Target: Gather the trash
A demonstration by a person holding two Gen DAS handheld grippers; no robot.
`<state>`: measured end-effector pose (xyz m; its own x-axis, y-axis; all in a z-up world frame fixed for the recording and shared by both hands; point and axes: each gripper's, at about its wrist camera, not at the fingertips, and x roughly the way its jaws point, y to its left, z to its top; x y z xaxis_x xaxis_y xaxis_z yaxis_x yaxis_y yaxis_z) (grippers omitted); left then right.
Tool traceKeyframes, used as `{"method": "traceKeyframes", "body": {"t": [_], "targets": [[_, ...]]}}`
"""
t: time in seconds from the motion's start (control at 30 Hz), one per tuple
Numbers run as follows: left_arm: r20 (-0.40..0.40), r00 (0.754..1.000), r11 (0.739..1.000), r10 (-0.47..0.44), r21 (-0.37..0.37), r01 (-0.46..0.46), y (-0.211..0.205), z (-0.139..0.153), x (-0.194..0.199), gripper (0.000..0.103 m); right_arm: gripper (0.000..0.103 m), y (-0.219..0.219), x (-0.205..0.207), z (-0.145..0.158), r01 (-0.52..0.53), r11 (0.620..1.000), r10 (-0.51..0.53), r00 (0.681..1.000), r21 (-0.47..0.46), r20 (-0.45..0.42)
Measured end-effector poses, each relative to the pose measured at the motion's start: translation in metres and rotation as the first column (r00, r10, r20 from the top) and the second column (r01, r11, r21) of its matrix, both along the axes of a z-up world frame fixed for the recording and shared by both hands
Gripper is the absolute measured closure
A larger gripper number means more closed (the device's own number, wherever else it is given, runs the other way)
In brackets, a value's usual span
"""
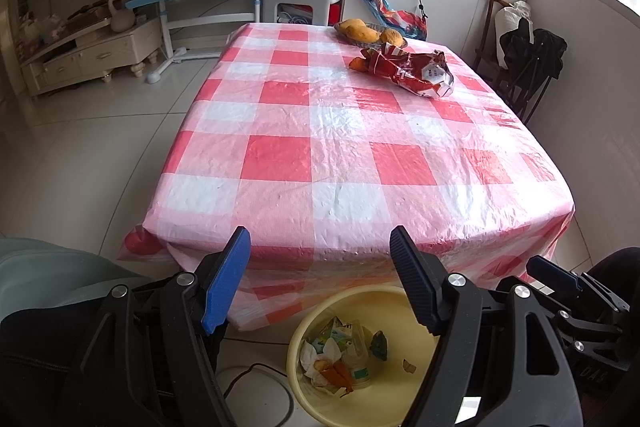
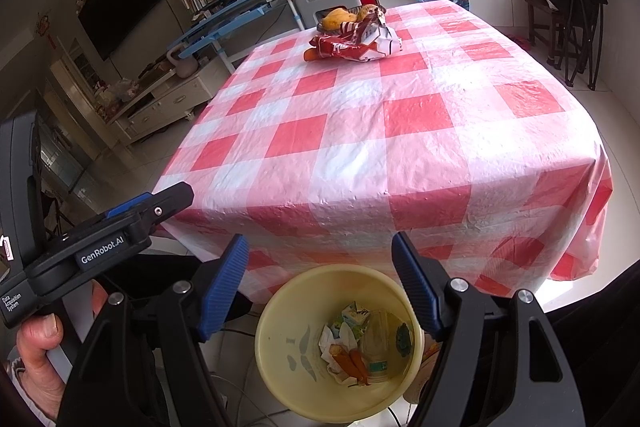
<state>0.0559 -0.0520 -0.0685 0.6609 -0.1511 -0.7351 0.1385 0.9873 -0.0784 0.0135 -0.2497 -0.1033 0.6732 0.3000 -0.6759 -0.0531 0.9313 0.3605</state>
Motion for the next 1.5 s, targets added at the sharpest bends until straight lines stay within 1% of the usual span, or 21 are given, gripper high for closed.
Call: {"method": "traceKeyframes", "body": {"t": [0.6,0.8,0.9,1.03,1.2,1.33,1.5], "targets": [[0.002,1.000,1.000,0.001,-0.005,-0.001,0.004,-0.001,0.000,0.034,0.030,0.000,0.001,0.000,-0.001,1.000,0.001,1.000,-0.007,-0.002],[0.003,1.000,1.000,0.008,-0.017,-0.008,0.002,0.001,0.000,0.034,0.030,-0.011,0.004,0.003,0.012,0.999,-0.012,1.000,0.039,0.001],[0.006,1.000,0.999,0.016,-0.031,-0.016,0.002,0.003,0.001,0.034,0.030,-0.013,0.012,0.010,0.009,0.999,-0.010,1.000,0.040,0.010],[0.005,0.999,0.996,0.046,-0.075,-0.045,0.010,0.008,0.007,0.034,0.030,-0.022,0.031,0.030,0.003,1.000,-0.005,0.999,0.023,0.048],[0.026,0.996,0.991,0.084,-0.110,-0.080,0.025,0.020,0.018,0.034,0.027,-0.039,0.071,0.052,0.003,1.000,-0.002,0.997,-0.012,0.083],[0.034,0.997,0.993,0.070,-0.100,-0.066,0.019,0.027,0.036,0.033,0.026,-0.049,0.116,0.057,0.004,0.999,-0.001,0.997,-0.044,0.073],[0.044,0.999,0.998,0.029,-0.051,-0.027,0.007,0.036,0.078,0.033,0.026,-0.062,0.180,0.042,0.027,1.000,-0.027,1.000,0.006,0.015]]}}
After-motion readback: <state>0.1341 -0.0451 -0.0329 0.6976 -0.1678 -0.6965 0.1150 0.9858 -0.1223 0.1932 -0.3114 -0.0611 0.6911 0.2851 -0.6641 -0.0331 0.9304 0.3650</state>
